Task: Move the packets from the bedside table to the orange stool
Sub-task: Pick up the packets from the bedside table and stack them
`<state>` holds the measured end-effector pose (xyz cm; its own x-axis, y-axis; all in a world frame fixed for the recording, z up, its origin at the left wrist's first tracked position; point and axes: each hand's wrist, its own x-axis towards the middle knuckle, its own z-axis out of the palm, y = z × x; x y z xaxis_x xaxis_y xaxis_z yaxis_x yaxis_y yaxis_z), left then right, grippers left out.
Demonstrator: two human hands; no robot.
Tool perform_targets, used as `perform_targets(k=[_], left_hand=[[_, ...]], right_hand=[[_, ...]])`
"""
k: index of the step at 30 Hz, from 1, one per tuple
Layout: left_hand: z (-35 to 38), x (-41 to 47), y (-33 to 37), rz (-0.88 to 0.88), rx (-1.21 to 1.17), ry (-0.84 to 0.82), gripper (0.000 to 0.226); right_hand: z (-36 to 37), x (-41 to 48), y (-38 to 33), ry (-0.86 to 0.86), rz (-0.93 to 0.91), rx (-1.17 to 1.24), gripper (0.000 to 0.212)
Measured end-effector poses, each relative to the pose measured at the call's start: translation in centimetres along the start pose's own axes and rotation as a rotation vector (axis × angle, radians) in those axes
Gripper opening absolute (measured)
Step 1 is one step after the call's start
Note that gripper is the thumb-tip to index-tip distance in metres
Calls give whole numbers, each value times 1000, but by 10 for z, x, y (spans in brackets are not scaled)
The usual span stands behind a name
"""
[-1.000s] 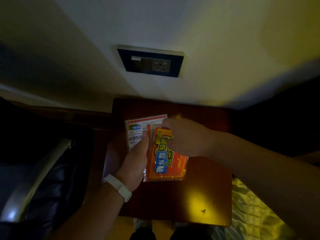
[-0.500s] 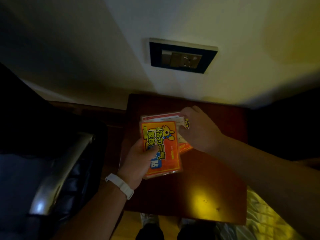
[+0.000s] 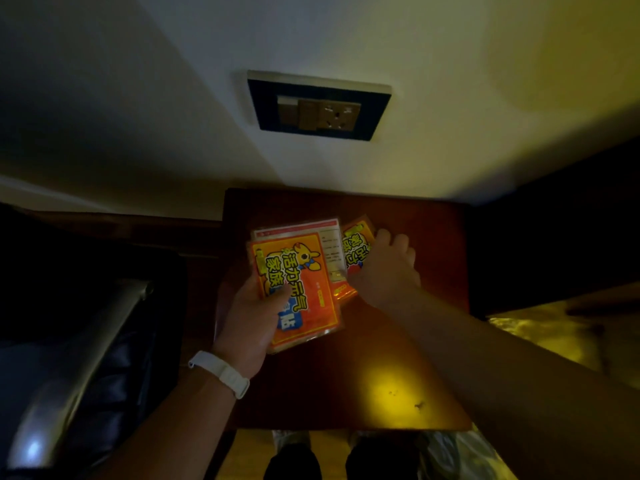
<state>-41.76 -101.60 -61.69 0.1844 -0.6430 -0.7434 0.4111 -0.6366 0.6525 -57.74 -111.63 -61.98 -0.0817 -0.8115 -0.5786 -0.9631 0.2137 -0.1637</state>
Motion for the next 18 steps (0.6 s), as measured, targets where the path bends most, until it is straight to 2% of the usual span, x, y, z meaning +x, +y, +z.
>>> perform_targets(k=[9,13,16,18], left_hand=[[10,-4,-10,9,-11,7,28],[12,-6,-15,15,0,30,28],[11,-9,-14,15,3,27,27],[11,-12,-12,19,4,30,28]], right_hand=[[-6,11,7,-111,90,-16,79],[-2,12,14,-115,40,112,56],[0,6,28,-57,-20,259,22],[-5,1,44,-26,-32,290,13]])
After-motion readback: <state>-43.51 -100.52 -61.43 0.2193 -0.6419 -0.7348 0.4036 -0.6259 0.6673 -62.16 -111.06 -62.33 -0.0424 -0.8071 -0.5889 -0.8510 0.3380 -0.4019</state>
